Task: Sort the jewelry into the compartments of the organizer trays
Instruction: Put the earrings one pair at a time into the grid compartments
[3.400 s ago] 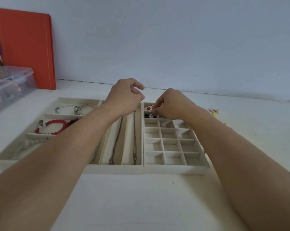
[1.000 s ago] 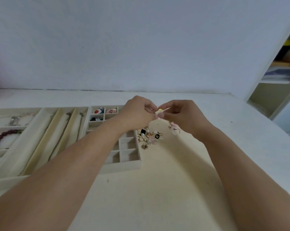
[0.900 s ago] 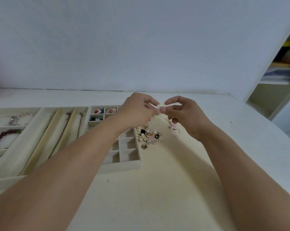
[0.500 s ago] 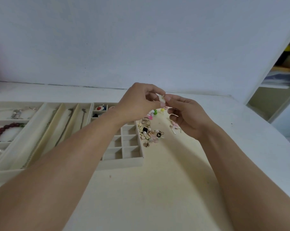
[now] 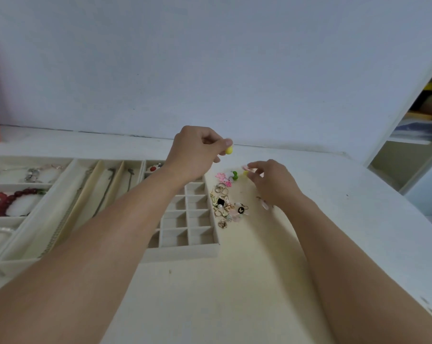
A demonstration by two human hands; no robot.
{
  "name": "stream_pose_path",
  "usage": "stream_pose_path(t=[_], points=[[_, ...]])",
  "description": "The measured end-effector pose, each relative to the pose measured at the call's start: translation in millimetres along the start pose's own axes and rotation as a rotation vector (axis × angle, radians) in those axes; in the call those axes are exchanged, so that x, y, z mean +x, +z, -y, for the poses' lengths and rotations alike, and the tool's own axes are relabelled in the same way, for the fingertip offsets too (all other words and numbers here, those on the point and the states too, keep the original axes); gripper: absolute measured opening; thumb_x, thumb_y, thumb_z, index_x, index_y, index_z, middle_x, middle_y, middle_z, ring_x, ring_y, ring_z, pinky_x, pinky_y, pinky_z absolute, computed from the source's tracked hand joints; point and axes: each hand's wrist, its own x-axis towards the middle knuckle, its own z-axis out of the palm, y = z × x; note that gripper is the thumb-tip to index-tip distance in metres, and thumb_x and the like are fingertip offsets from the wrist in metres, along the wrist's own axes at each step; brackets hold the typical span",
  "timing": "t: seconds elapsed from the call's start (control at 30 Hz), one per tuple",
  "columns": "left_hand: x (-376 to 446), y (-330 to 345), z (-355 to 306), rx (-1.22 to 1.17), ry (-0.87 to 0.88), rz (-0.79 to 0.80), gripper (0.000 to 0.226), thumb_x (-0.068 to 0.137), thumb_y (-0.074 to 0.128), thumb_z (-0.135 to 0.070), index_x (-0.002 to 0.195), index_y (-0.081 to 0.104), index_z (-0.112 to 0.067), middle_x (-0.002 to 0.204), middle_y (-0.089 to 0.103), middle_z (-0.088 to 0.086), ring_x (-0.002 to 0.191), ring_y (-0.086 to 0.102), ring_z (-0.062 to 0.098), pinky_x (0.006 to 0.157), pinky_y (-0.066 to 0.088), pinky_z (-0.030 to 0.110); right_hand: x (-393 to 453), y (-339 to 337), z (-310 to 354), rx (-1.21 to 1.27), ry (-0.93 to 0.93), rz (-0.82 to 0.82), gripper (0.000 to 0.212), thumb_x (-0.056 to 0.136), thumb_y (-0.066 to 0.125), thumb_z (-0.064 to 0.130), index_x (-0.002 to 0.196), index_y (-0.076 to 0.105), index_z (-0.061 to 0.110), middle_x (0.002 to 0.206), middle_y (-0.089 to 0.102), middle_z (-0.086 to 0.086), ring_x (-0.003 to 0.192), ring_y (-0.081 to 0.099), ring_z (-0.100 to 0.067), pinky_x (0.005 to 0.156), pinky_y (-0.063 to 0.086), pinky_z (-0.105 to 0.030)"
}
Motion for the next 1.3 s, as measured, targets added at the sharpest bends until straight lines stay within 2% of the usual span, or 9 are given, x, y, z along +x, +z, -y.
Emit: stream_pose_path(t=[0.07,0.13,0.27,0.4,0.53,0.7,0.9,1.07,1.3], points=[[0,-3,0,-0.016,-0.041,0.005,0.017,0.093,0.071,-0.025,0.085,0.073,-0.009,0.079,0.077,0.001,0.064,0.072,0.013,0.057,0.052,0.015,3,8,1,-0.187,-0.051,0.075,0.04,0.104,0.047,0.038,0.142,0.055,0.032,0.129,0.057,-0.003,0.123,0.049,-0.025,0.1,0.04,-0.037],[-1,-5,-1,-0.017,-0.07,0.024,0.017,0.094,0.07,-0.023,0.085,0.071,-0.009,0.079,0.077,0.004,0.067,0.075,0.018,0.061,0.055,0.019,3,11,3,-0.238,-0.097,0.061,0.038,0.105,0.044,0.037,0.141,0.056,0.032,0.128,0.058,-0.002,0.123,0.047,-0.025,0.1,0.038,-0.037],[-3,-11,1,-0.013,-0.1,0.072,0.017,0.094,0.069,-0.02,0.088,0.072,-0.005,0.082,0.077,0.007,0.074,0.076,0.021,0.073,0.06,0.03,-1,8,6,-0.145,-0.118,-0.052,0.022,0.099,0.056,0.025,0.112,0.074,0.025,0.112,0.069,0.003,0.112,0.052,-0.022,0.088,0.041,-0.034],[-4,-18,4,0.015,-0.107,0.128,0.013,0.095,0.067,-0.019,0.092,0.072,-0.007,0.081,0.078,0.005,0.077,0.076,0.022,0.082,0.06,0.038,-7,2,4,-0.094,-0.112,0.003,0.015,0.092,0.063,0.017,0.101,0.072,0.025,0.106,0.069,0.008,0.111,0.056,-0.018,0.087,0.045,-0.031],[-10,-31,-4,0.058,-0.088,0.143,0.013,0.098,0.064,-0.017,0.097,0.072,-0.007,0.084,0.078,0.005,0.079,0.076,0.02,0.058,0.052,0.015,-12,2,4,-0.076,-0.125,0.01,0.031,0.088,0.051,0.003,0.102,0.07,0.023,0.1,0.069,0.009,0.118,0.061,-0.016,0.091,0.052,-0.034],[-17,-50,-16,0.044,-0.04,0.088,0.013,0.098,0.063,-0.014,0.097,0.072,-0.006,0.083,0.078,0.006,0.071,0.074,0.012,0.055,0.048,0.009,-11,1,7,-0.139,-0.14,0.007,0.024,0.091,0.057,0.015,0.11,0.072,0.018,0.114,0.071,0.006,0.114,0.057,-0.019,0.09,0.045,-0.029],[-28,-72,3,0.172,-0.11,0.164,0.013,0.097,0.06,-0.011,0.105,0.069,-0.015,0.08,0.078,0.004,0.075,0.075,0.019,0.06,0.052,0.019,-15,-1,14,-0.144,-0.191,-0.004,0.013,0.094,0.064,0.031,0.103,0.071,0.025,0.091,0.067,0.01,0.101,0.053,-0.015,0.076,0.041,-0.031],[-29,-85,19,0.253,-0.156,0.253,0.021,0.096,0.06,-0.01,0.099,0.078,-0.019,0.076,0.077,0.004,0.068,0.073,0.016,0.059,0.05,0.017,-34,-10,48,0.335,-0.246,-0.078,0.01,0.09,0.072,0.041,0.092,0.079,0.034,0.084,0.067,0.016,0.073,0.054,-0.003,0.063,0.038,-0.011],[-30,-90,21,0.15,-0.157,0.191,0.025,0.095,0.056,-0.008,0.09,0.078,-0.018,0.069,0.072,0.003,0.062,0.062,0.01,0.056,0.045,0.014,-48,-6,84,0.612,-0.332,0.02,0.002,0.085,0.08,0.027,0.086,0.08,0.028,0.073,0.072,0.015,0.06,0.052,-0.009,0.057,0.042,-0.016]])
